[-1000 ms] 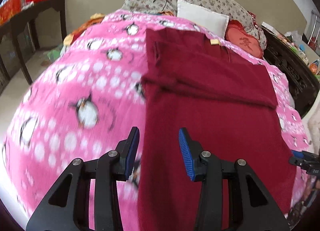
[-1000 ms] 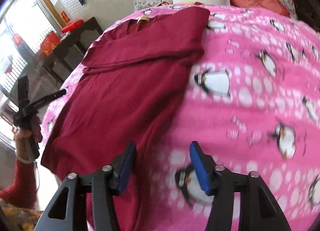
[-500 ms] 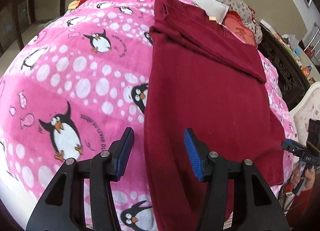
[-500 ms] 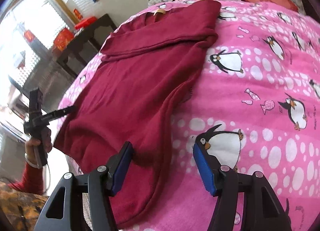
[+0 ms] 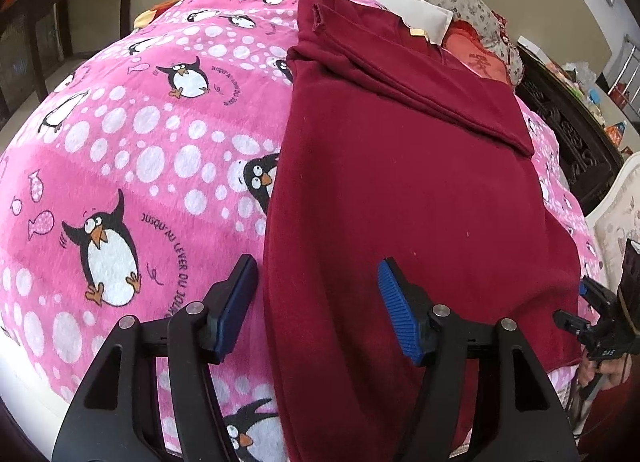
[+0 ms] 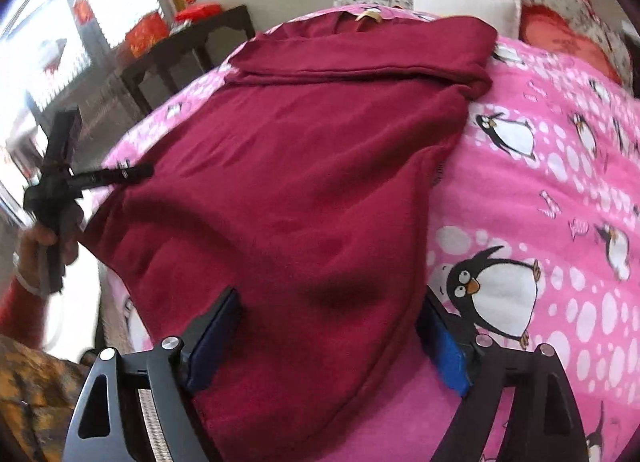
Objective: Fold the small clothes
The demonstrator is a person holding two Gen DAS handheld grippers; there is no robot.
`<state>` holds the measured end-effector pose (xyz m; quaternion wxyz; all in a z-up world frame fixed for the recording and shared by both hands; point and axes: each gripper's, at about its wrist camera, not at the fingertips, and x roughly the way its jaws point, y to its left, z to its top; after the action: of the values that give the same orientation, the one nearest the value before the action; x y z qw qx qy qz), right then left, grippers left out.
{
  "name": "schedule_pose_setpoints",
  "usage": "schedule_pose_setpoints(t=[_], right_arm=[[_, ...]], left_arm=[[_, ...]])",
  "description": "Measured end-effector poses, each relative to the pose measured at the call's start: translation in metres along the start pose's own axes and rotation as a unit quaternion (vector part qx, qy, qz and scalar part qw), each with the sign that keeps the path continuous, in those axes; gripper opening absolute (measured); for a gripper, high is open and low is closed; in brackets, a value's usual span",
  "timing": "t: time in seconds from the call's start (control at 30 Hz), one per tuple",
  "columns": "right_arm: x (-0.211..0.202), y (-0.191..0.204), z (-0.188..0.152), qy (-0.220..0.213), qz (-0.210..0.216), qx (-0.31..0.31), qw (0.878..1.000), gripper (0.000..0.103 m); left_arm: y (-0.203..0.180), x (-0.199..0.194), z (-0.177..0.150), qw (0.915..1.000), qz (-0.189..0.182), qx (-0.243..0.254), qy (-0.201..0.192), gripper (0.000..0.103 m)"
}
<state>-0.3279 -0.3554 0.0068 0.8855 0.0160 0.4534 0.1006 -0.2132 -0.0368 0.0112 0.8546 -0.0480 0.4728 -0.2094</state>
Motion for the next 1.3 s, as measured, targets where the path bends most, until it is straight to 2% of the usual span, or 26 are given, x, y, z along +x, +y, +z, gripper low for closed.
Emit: schedule_pose_setpoints(t=[0.07, 0.1, 0.17, 0.27, 0.33, 0.43, 0.5, 0.57, 0.9, 1.1, 1.3], right_arm=[[-0.002, 0.001, 0.001, -0.005, 0.000, 0.007, 1.000, 0.084], [-0.004, 0.000, 0.001, -0.008, 0.007, 0.013, 1.000, 0.076], [-0.009, -0.001, -0.003, -0.008, 0.028, 0.022, 0.999, 0.069], [-0.019, -0.007, -0.013, -0.015, 0.057, 0.052, 0.997, 0.069], [-0.022, -0.011, -0.020, -0.024, 0.083, 0.074, 0.994, 0.069], [-0.024, -0.009, -0.028, -0.040, 0.100, 0.082, 0.991, 0.066], [-0.022, -0.003, -0.029, -0.044, 0.097, 0.068, 0.992, 0.060], [-0.019, 0.002, -0.029, -0.049, 0.092, 0.055, 0.993, 0.059], [-0.018, -0.002, -0.035, -0.093, 0.100, 0.102, 0.985, 0.063], [-0.028, -0.004, -0.036, -0.091, 0.127, 0.120, 0.980, 0.063], [-0.027, 0.003, -0.037, -0.088, 0.129, 0.108, 0.982, 0.063]], left_arm=[[0.000, -0.001, -0.002, 1.0000, -0.002, -0.002, 0.002, 0.063], [0.001, -0.002, -0.003, 1.0000, -0.004, -0.003, 0.002, 0.063], [0.002, -0.004, -0.005, 0.9999, -0.006, -0.007, 0.005, 0.063], [0.003, -0.011, -0.008, 0.9996, -0.019, -0.019, 0.013, 0.063], [0.005, -0.017, -0.013, 0.9983, -0.041, -0.035, 0.020, 0.063], [0.005, -0.020, -0.023, 0.9964, -0.062, -0.047, 0.034, 0.063], [0.000, -0.023, -0.030, 0.9975, -0.055, -0.036, 0.027, 0.063], [-0.005, -0.024, -0.034, 0.9984, -0.046, -0.025, 0.023, 0.063], [-0.013, -0.027, -0.047, 0.9993, -0.022, -0.030, -0.001, 0.063], [-0.019, -0.029, -0.056, 0.9999, -0.003, -0.010, 0.001, 0.063], [-0.021, -0.030, -0.059, 1.0000, 0.002, -0.008, -0.004, 0.063]])
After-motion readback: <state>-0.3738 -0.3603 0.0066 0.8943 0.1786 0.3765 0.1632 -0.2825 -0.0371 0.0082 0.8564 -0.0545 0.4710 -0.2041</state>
